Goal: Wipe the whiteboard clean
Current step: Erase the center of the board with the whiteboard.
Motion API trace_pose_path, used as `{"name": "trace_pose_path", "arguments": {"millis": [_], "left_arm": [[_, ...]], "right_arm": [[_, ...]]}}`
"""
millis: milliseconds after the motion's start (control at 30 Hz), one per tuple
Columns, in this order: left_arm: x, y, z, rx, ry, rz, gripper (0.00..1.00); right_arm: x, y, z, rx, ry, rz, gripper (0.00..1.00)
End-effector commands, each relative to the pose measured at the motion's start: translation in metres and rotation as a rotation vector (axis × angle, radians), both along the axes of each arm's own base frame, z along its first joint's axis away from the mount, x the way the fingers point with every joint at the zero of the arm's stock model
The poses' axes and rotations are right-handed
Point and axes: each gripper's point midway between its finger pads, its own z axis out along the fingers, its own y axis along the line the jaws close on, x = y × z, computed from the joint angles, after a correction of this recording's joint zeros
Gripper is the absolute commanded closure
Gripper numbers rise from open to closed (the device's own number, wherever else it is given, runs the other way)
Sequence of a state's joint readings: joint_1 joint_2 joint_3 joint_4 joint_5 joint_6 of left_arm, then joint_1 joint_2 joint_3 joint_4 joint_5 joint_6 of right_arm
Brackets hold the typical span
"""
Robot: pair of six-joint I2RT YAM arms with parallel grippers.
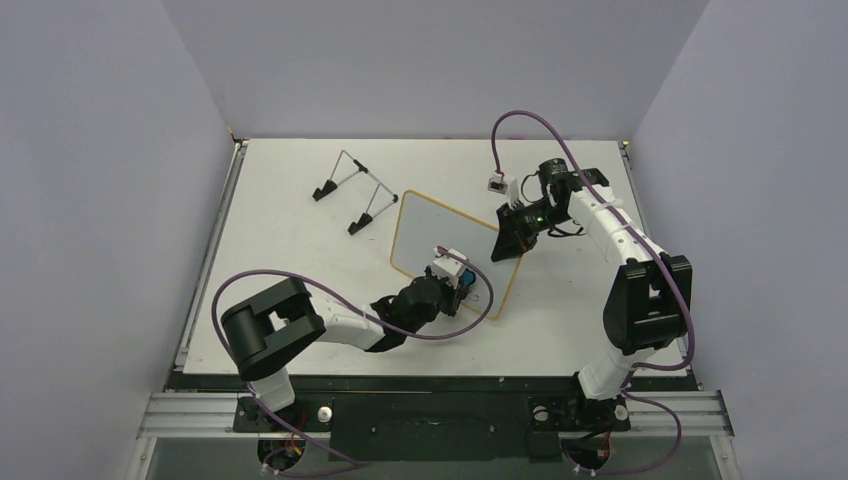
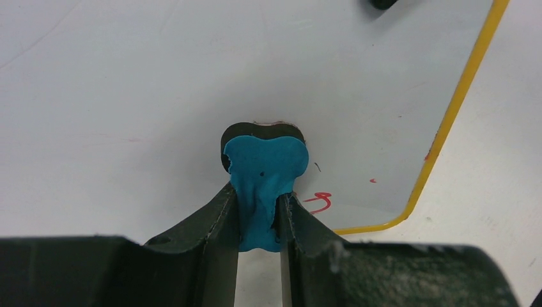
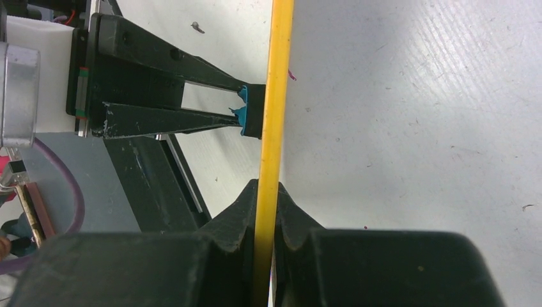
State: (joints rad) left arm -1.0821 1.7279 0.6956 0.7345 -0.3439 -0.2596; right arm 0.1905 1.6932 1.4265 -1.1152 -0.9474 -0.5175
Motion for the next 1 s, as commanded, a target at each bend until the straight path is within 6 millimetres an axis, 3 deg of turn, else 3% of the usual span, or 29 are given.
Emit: {"name": "trace_pose_path", "arguments": {"millis": [0,100,233,367,600,733,833,967], "left_arm": [[0.026,0.014,0.016,-0.065,-0.032,0.071,1.00],[0.040,0.044,0.012,-0.077,-0.035,0.138,1.00],[0.041,0.062,0.004,-0.072,-0.032,0.160,1.00],[0.030,0.052,-0.002,-0.075,-0.024,0.116,1.00],[-0.005,-0.005,0.002,-0.099,-0.029,-0.007,1.00],[-0.017,-0.027,0.002,-0.116,-0.029,-0.041,1.00],[-0.016,-0.025,0.001,-0.106,-0.036,-0.025,1.00],[0.002,0.006,0.001,-0.097,-0.045,0.059,1.00]], "right_arm": [[-0.035,0.027,0.048,0.202,0.068,0.051,1.00],[-0.035,0.027,0.049,0.203,0.069,0.049,1.00],[-0.034,0.026,0.048,0.203,0.069,0.046,1.00],[-0.033,0.027,0.044,0.200,0.081,0.035,1.00],[-0.030,0.027,0.041,0.200,0.086,0.021,1.00],[-0.027,0.027,0.039,0.206,0.092,0.008,1.00],[-0.027,0.027,0.039,0.212,0.096,-0.001,1.00],[-0.025,0.027,0.040,0.220,0.095,-0.010,1.00]]}}
